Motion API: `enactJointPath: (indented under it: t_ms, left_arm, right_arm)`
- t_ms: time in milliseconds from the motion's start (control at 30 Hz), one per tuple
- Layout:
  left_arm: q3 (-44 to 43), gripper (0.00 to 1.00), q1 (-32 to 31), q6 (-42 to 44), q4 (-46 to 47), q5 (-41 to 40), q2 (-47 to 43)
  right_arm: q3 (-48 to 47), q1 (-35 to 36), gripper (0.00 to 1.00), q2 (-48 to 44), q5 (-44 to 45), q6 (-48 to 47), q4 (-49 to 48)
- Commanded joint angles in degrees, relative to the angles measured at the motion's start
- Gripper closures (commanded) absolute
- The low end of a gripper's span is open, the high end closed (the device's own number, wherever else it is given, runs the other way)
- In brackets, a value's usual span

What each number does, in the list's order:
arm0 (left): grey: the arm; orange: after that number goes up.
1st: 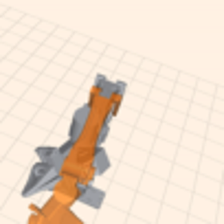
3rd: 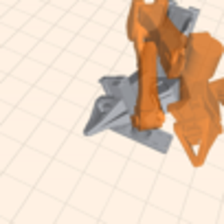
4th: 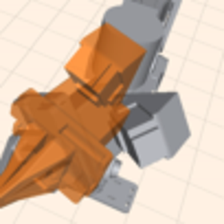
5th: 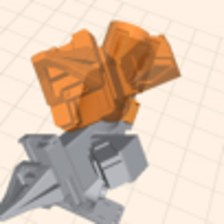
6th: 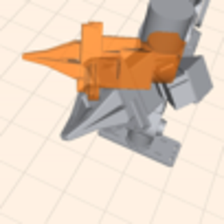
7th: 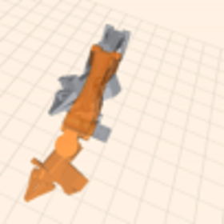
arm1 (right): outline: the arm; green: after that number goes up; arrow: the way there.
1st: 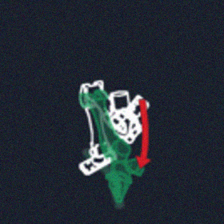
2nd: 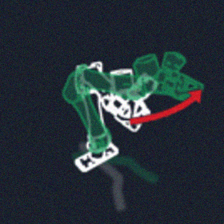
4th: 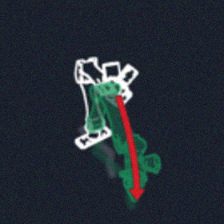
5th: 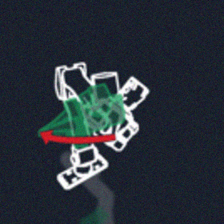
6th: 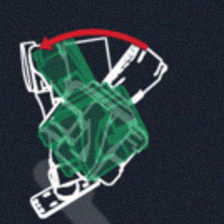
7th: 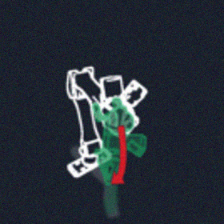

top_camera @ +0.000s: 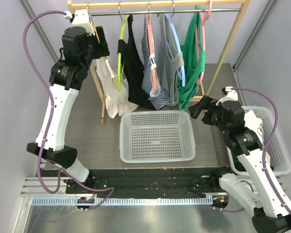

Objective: Remove the tank top from the hanger
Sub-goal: Pick up the hanger from the clothesline.

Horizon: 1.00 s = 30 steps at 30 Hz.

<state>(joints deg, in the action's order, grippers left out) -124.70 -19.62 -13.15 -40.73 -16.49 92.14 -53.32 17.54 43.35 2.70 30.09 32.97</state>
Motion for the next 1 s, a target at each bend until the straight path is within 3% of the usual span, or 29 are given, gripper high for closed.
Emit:
enactJointPath:
  t_ms: [0,67,100,200,433,567,767,967]
  left_arm:
    - [1.6,0.35,-0.6,2.2,2.3,-2.7,-0.7]
    - [1.8,0.41,-0.6,2.5,2.1,-2.9,-0.6]
    - [1.9,0.54,-0.5,2.7,2.1,-3.2,-0.6]
    - [1.7,0.76,-0.6,3.0,2.0,-3.1,-0.9]
    - [1.7,0.99,-0.6,4.3,1.8,-2.0,-2.7]
    - [1.1,1.0,-0.7,5.7,2.5,0.0,-4.0]
    - [-7.0,1.0,-2.7,10.7,3.1,3.7,-4.0]
    - [-7.1,1.0,-3.2,12.9,5.0,4.5,-6.7]
  right_arm:
    - [-0.9,0.3,0.01,-0.9,-0.6,0.4,-1.4]
    - [-0.6,0.3,0.01,-1.1,-0.9,0.7,-1.6]
    - [-0.6,0.4,0.01,-1.3,-1.0,0.7,-1.7]
    - [-0.1,0.2,0.02,-1.7,-1.1,0.7,-1.9]
    - [0.0,0.2,0.06,-1.7,-1.3,0.4,-1.9]
    - [0.1,0.3,0.16,-1.9,-1.9,0.1,-2.2]
    - [-0.1,0.3,0.15,-1.7,-2.0,0.2,-2.3]
    - [-0.6,0.4,0.14,-1.8,-1.9,0.4,-2.1]
